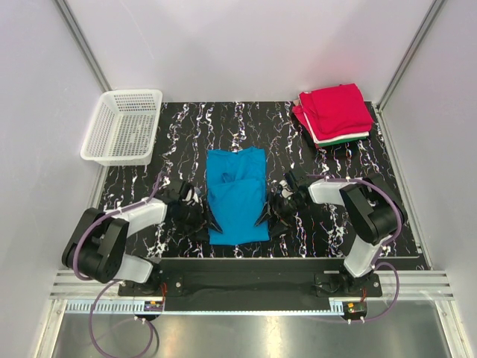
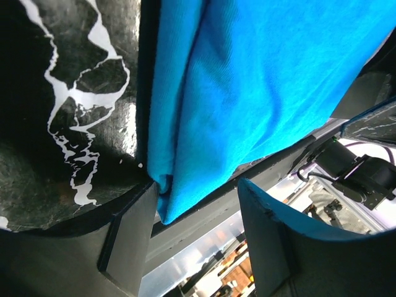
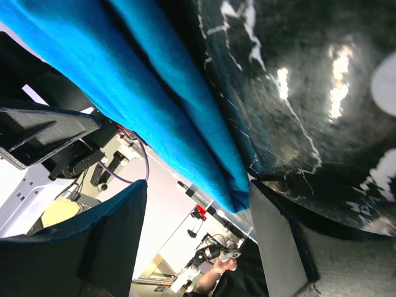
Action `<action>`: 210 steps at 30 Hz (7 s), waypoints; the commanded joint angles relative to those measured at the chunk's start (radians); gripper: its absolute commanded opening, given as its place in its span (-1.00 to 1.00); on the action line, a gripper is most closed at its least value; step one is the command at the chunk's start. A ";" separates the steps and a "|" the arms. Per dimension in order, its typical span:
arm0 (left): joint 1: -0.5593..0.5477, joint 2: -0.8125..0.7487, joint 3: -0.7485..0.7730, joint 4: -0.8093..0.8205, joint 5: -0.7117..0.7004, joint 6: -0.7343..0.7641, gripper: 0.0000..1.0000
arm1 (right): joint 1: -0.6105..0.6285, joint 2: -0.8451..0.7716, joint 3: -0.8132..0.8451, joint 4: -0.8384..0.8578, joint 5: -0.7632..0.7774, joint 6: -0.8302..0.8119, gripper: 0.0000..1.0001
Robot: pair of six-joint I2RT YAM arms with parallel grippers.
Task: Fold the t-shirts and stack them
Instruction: Fold the tshirt
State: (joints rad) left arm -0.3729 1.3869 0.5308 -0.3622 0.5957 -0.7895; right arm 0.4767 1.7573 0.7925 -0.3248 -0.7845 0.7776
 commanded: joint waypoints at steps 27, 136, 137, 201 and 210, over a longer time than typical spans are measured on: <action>-0.003 0.149 0.054 -0.015 -0.168 0.102 0.21 | 0.010 0.033 0.030 0.049 0.059 -0.029 0.47; -0.049 0.104 0.043 -0.167 -0.192 0.089 0.22 | 0.086 0.054 0.183 -0.109 0.195 -0.092 -1.00; -0.050 0.110 0.043 -0.159 -0.194 0.085 0.22 | 0.086 0.053 0.186 -0.109 0.194 -0.086 -1.00; -0.037 0.127 0.688 -0.351 -0.398 0.087 -1.00 | 0.047 -0.111 0.447 -0.293 0.199 -0.067 -1.00; 0.015 0.293 0.856 -0.369 -0.396 0.142 -1.00 | -0.064 0.022 0.654 -0.336 0.169 -0.123 -1.00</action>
State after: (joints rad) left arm -0.3832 1.6215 1.2953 -0.7288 0.2264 -0.6895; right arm 0.4564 1.7210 1.3407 -0.6338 -0.5934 0.6949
